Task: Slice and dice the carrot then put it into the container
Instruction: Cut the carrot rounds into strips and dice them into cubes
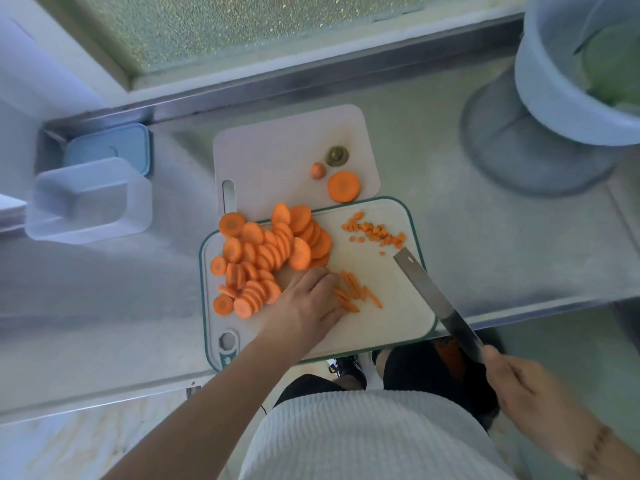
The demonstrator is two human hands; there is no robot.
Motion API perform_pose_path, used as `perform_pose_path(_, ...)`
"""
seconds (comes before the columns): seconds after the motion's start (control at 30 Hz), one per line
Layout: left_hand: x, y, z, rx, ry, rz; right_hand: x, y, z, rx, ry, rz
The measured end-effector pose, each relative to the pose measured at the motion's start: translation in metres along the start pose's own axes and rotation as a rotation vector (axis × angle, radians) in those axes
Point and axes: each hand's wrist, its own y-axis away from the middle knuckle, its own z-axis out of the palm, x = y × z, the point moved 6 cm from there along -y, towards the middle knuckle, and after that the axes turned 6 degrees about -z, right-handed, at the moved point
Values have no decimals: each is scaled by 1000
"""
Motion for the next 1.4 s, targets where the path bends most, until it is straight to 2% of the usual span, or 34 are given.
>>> perform_pose_path(0.2, 8, -5, 1, -21, 130, 52, 6, -1, 13, -5, 7, -9)
perform_pose_path(0.4, 20, -31, 0, -240, -143, 339, 4, -3, 10, 39, -26, -35)
perform_pose_path(0.5, 25, -39, 10, -299, -158, 483, 0, -3, 9, 38, -56, -35)
perform_pose_path(0.6, 22, -39, 15, -305, -152, 538, -1, -4, 10, 43, -56, -34)
perform_pose_path(0.67, 19, -37, 16, -286, -119, 501, 0, -4, 14, 23, -61, -33)
perform_pose_path(0.77, 15, -30, 15, -211, -57, 353, -5, -4, 22, -18, -86, -44)
perform_pose_path(0.93, 19, -12, 12, -41, -10, -84, -19, -11, 29, 16, -100, -101)
perform_pose_path(1.03, 26, -4, 16, -30, 65, -318, -26, -16, 35, 16, -106, -116)
perform_pose_path(1.1, 29, 1, 18, -52, 102, -413, -31, -17, 39, 0, -107, -110)
perform_pose_path(1.2, 30, 8, 11, -80, 87, -416, -35, -18, 44, -11, -47, -129)
perform_pose_path(1.4, 17, 5, 0, -12, -9, -172, -34, -19, 53, 0, -36, -148)
